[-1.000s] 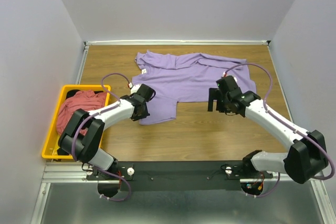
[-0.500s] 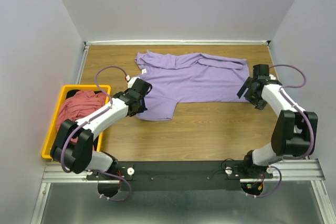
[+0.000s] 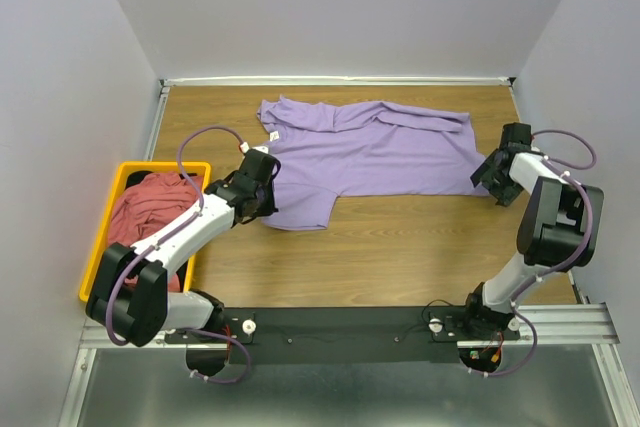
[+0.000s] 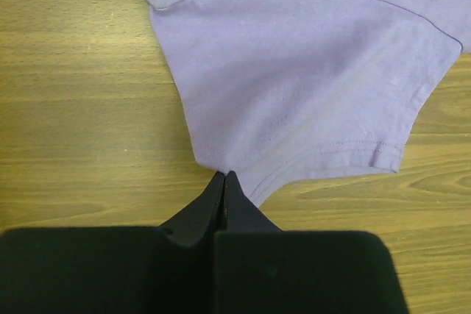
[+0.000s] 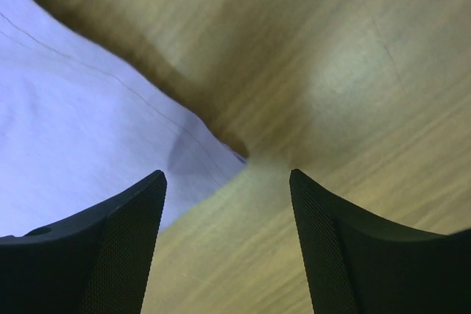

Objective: Fold and stack the t-shirts
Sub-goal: Flatten the tshirt out, then fold the tshirt

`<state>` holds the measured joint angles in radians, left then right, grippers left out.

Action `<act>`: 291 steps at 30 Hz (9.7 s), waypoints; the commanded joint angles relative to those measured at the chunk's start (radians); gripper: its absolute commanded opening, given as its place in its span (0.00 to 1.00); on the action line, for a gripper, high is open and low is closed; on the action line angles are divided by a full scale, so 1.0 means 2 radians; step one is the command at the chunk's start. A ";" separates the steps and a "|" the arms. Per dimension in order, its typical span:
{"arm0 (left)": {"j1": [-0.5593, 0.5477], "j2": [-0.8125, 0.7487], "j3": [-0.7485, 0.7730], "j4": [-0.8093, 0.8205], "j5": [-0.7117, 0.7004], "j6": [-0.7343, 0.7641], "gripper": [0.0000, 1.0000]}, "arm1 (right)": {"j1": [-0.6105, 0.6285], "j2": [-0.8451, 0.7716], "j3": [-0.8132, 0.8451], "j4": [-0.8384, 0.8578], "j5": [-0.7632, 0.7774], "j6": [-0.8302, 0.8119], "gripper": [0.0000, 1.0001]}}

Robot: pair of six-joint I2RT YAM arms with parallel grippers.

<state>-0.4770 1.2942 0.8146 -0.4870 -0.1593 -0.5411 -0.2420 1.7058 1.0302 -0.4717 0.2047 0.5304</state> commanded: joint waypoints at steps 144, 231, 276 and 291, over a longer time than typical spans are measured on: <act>0.194 0.366 0.495 0.022 0.149 0.012 0.00 | 0.075 0.182 0.293 0.109 0.052 -0.189 0.01; 0.235 0.177 0.103 0.197 0.288 -0.022 0.65 | -0.022 0.127 0.197 0.069 -0.244 -0.080 0.61; 0.250 0.277 0.131 0.227 0.246 -0.032 0.00 | -0.022 0.210 0.217 0.095 -0.222 -0.087 0.61; 0.245 0.261 0.188 0.219 0.251 -0.026 0.40 | -0.022 0.195 0.250 0.098 -0.298 -0.095 0.60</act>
<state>0.0147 1.8748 1.1778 -0.0402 0.3645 -0.5991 -0.2848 2.0876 1.4975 -0.2844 -0.3355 0.3473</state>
